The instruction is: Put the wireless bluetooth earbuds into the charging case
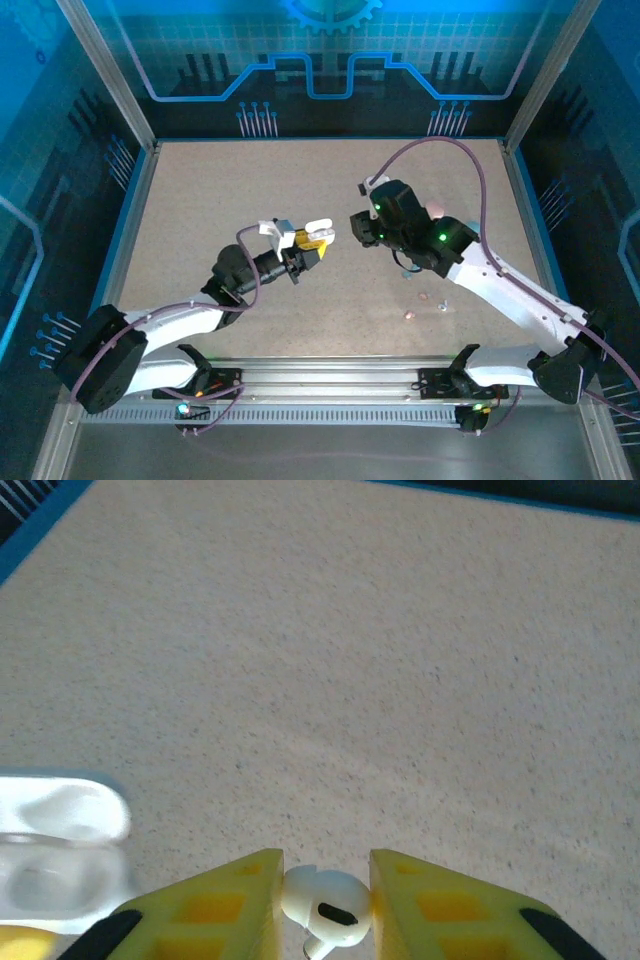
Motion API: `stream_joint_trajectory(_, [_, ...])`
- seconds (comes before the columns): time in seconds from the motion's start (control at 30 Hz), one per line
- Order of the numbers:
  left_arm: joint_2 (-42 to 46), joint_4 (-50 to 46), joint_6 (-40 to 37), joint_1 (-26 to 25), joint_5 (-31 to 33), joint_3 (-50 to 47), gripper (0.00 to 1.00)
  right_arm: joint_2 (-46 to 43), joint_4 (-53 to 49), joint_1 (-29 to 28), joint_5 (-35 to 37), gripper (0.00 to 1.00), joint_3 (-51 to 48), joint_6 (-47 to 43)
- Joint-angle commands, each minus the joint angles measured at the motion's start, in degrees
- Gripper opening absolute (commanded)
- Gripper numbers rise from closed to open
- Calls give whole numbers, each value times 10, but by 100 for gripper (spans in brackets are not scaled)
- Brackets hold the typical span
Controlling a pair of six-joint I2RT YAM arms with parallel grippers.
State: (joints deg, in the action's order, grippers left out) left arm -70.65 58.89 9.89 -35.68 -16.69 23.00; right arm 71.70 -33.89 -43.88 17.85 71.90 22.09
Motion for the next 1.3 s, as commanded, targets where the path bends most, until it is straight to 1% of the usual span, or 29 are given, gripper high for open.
stream_joint_trajectory(0.0, [-12,47,7,-13,3,25,14,-14,57,-22,10,28,24,-46])
stream_joint_trajectory(0.33, [-18,49,-1,-26,17,33,14,0,82,-51,-11,28,37,-71])
stream_joint_trajectory(0.93, [-17,70,21,-27,24,34,15,8,94,-59,-48,28,11,-88])
stream_joint_trajectory(1.27, [-13,74,26,-27,31,35,15,7,89,-61,-51,27,-6,-95])
